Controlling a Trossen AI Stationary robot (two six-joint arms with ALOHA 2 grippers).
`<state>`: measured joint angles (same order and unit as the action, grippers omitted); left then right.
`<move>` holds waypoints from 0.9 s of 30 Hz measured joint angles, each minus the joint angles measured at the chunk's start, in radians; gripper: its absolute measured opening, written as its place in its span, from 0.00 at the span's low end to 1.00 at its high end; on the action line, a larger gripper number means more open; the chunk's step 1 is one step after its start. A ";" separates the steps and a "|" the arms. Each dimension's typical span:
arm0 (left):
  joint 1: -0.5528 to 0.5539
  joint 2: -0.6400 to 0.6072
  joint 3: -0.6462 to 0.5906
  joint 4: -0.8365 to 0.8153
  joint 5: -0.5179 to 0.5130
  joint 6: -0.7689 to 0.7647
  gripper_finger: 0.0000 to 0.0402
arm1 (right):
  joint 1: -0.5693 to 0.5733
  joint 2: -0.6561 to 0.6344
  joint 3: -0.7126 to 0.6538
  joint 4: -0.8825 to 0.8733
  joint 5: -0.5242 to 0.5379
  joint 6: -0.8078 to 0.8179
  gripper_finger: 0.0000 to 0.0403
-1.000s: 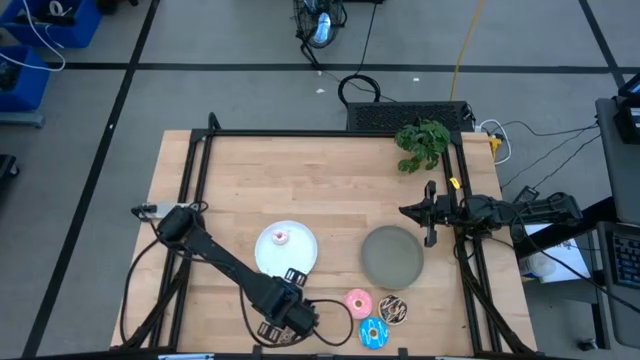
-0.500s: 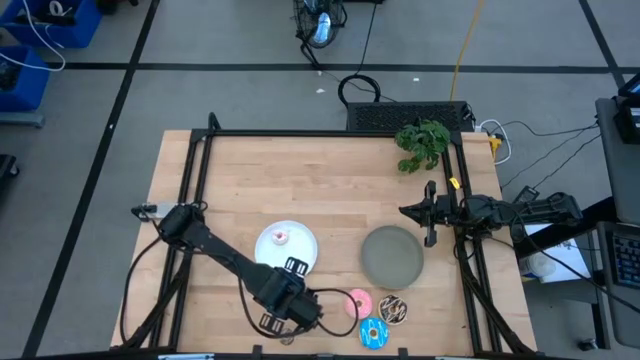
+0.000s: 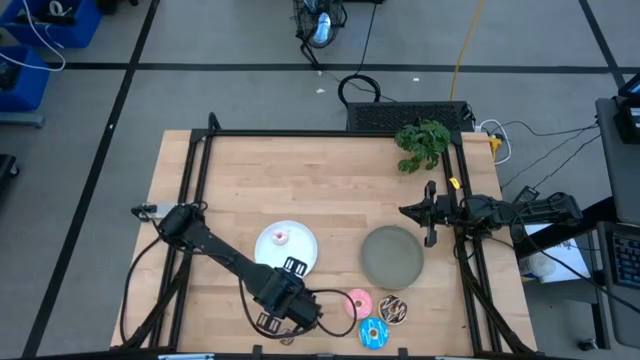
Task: Pick & Place donuts
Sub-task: Put the small orange donut on the white plate
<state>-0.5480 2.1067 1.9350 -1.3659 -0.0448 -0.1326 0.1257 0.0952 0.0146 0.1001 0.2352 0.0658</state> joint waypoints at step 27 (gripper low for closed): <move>0.271 -0.007 -0.002 0.052 -0.007 0.323 0.49 | 0.000 0.000 0.000 0.000 0.000 0.001 0.00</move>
<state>-0.2769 2.0992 1.9335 -1.3139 -0.0522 0.1900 0.1261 0.0950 0.0147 0.1001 0.2352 0.0667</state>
